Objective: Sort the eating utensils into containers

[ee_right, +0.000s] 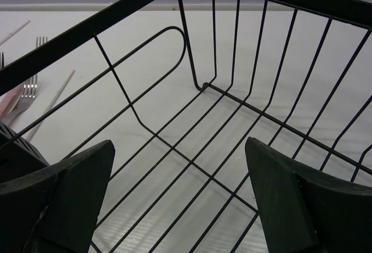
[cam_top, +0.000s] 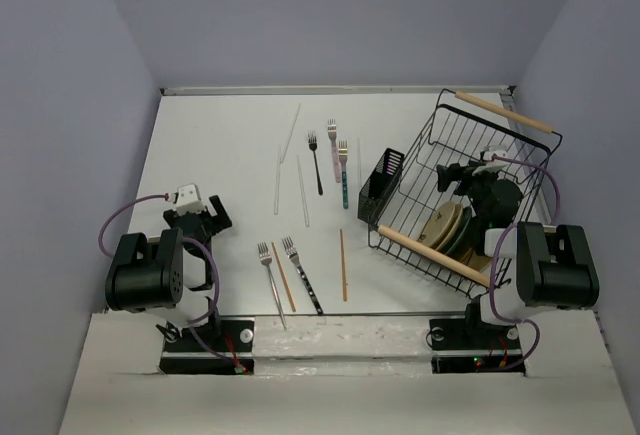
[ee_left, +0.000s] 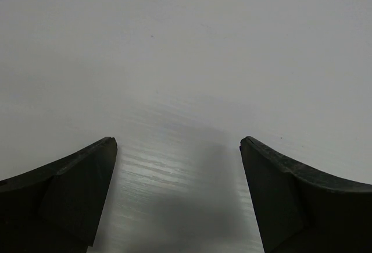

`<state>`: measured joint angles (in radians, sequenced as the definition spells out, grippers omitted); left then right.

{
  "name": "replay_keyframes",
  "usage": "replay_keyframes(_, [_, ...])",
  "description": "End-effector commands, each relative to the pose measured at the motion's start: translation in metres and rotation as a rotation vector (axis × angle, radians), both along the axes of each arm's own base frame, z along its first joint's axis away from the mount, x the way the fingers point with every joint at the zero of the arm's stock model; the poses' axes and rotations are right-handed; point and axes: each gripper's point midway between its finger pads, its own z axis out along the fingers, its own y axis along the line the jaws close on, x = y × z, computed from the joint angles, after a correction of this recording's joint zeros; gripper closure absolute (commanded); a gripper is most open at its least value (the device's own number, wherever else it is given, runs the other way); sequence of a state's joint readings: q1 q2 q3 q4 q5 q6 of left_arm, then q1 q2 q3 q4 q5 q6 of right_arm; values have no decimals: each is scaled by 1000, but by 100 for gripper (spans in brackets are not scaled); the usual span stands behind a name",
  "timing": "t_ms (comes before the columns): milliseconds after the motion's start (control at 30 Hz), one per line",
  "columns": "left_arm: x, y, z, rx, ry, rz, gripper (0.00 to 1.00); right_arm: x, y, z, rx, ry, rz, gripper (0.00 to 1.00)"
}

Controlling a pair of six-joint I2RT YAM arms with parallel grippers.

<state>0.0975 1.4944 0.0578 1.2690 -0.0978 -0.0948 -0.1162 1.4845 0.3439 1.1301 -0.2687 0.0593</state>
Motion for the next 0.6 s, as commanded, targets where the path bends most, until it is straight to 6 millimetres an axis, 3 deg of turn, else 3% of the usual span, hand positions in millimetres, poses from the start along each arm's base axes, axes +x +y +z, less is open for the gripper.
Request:
replay_keyframes(0, [-6, -14, 164, 117, -687, -85, 1, -5, -1, -5, -19, -16, -8, 0])
replay_keyframes(67, [-3, -31, 164, 158, -685, -187, 1, -5, -1, -4, -18, -19, -8, 0])
replay_keyframes(100, [-1, -49, 165, 227, -684, -306, 1, -5, 0, -4, -20, -19, -5, 0])
replay_keyframes(233, [1, -52, 168, 237, -688, -326, 3, -6, -7, 4, 8, -15, -56, 0])
replay_keyframes(300, [2, -52, 170, 230, -658, -344, 6, -6, -10, 19, 9, 3, -70, 0])
replay_keyframes(333, [9, -50, 177, 220, -646, -343, 7, -5, -12, 37, 9, -11, -83, 0])
replay_keyframes(367, [27, -47, 213, 245, -678, -345, 10, -5, -12, 48, 11, -30, -82, 0])
replay_keyframes(400, [39, -46, 223, 262, -614, -351, 12, -7, -12, 58, 10, -48, -82, 0])
replay_keyframes(433, [46, -46, 204, 223, -452, -374, 14, -9, -10, 70, 8, -68, -76, 0])
replay_keyframes(467, [56, -47, 244, 251, -488, -386, 17, -12, -10, 91, 11, -95, -74, 0])
replay_keyframes(500, [57, -61, 249, 248, -461, -478, 19, -14, -10, 103, 10, -108, -78, 0])
replay_keyframes(533, [57, -71, 230, 216, -351, -541, 21, -15, -10, 112, 14, -115, -78, 0])
replay_keyframes(567, [59, -79, 231, 214, -312, -577, 22, -16, -9, 121, 15, -116, -76, 0])
